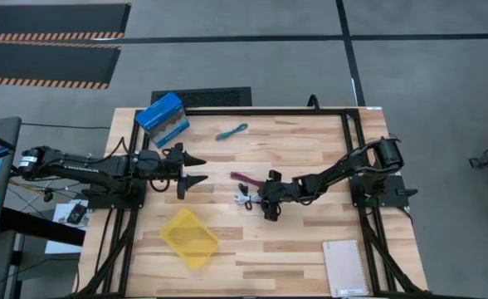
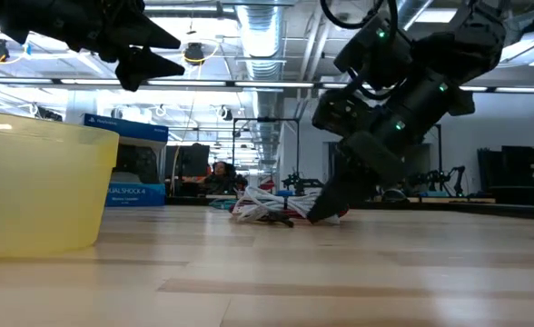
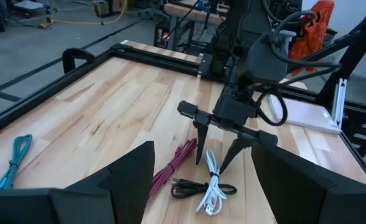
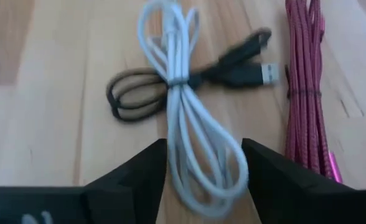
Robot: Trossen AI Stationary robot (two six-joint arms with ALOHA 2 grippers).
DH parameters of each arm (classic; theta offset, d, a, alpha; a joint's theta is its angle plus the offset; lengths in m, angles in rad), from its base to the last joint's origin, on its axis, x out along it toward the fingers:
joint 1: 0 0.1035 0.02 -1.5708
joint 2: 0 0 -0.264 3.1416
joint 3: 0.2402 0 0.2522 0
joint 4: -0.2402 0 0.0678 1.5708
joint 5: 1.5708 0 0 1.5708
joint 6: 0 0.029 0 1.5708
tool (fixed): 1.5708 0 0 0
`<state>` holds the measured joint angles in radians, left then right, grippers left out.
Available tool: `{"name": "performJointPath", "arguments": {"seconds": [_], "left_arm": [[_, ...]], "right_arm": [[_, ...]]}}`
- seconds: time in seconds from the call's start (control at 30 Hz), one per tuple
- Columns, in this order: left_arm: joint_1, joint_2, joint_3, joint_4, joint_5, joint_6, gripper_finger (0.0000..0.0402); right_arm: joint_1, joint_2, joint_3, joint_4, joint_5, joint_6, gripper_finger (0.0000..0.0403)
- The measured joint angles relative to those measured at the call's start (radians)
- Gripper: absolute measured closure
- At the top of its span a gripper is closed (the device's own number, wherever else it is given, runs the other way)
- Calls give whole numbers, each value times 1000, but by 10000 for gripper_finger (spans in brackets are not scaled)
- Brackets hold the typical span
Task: Pick and place USB-C Cables
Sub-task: Put the white charger cable into the yellow bin
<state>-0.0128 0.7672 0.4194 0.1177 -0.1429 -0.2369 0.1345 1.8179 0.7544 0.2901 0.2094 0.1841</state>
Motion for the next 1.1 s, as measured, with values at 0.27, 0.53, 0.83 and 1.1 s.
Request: {"name": "performJointPath", "arguments": {"seconds": [0.27, 0.53, 0.83, 1.1], "left_arm": [[0, 0, 0, -19, 0, -12, 145], [0, 0, 0, -22, 0, -33, 145], [0, 0, 0, -12, 0, -37, 145], [-14, -7, -1, 110, 35, -12, 145]], "right_arm": [[0, 3, 3, 5, 28, -1, 279], [-1, 3, 3, 13, 28, 21, 387], [-7, -38, 67, 60, 29, 21, 388], [-6, -227, 99, 50, 116, -25, 386]]}}
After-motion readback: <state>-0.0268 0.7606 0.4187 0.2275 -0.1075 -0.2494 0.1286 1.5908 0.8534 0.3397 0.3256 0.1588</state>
